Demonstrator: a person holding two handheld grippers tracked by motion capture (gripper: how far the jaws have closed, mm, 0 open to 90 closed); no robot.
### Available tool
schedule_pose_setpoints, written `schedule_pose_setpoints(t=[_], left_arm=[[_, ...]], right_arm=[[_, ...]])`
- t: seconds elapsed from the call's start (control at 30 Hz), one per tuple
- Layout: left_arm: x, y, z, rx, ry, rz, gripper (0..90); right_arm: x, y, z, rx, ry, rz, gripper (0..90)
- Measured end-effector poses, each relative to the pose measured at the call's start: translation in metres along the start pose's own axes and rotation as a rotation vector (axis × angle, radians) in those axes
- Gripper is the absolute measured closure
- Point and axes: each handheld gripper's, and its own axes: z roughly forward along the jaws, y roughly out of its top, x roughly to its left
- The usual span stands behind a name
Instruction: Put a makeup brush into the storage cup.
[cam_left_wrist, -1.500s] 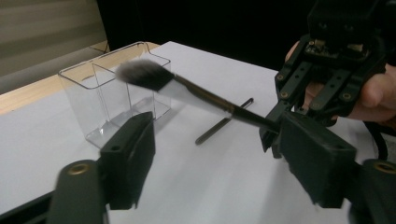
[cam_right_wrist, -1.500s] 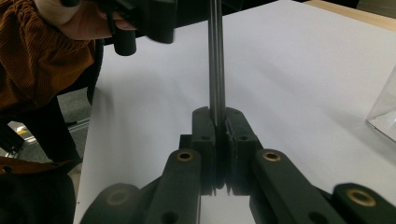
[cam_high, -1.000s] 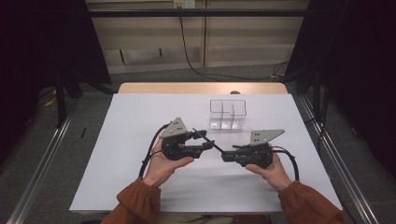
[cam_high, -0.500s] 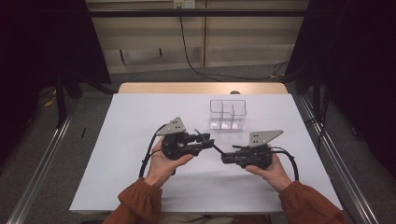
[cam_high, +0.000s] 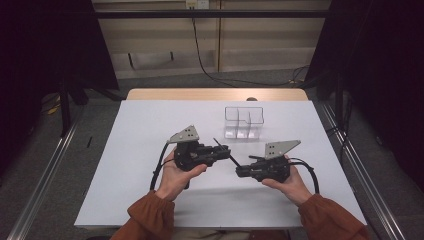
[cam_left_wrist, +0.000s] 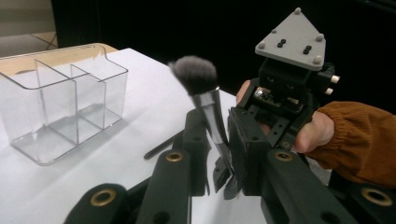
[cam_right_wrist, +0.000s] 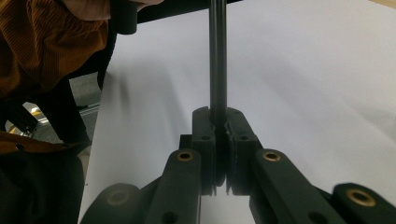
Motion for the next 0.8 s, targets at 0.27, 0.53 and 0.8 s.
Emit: schedule_pose_setpoints(t=[0.27,0.53,0.8], left_arm=[[-0.0076,0.0023,0.0023,-0.009,-0.022,0.009,83.8],[-0.01,0.0028,0.0005,-0.015,-0.024,0.016,84.1],[-0.0104,0.0033,-0.0006,-0.01,-0.016,0.019,84.2]], right_arm=[[0.0003,0.0002,0.0015,-0.007,0.001,0.0,82.6],[-0.0003,0.0003,0.0002,-0.019,0.005,0.02,80.7],[0.0006,0.0019,-0.0024,-0.034,0.003,0.036,64.1]])
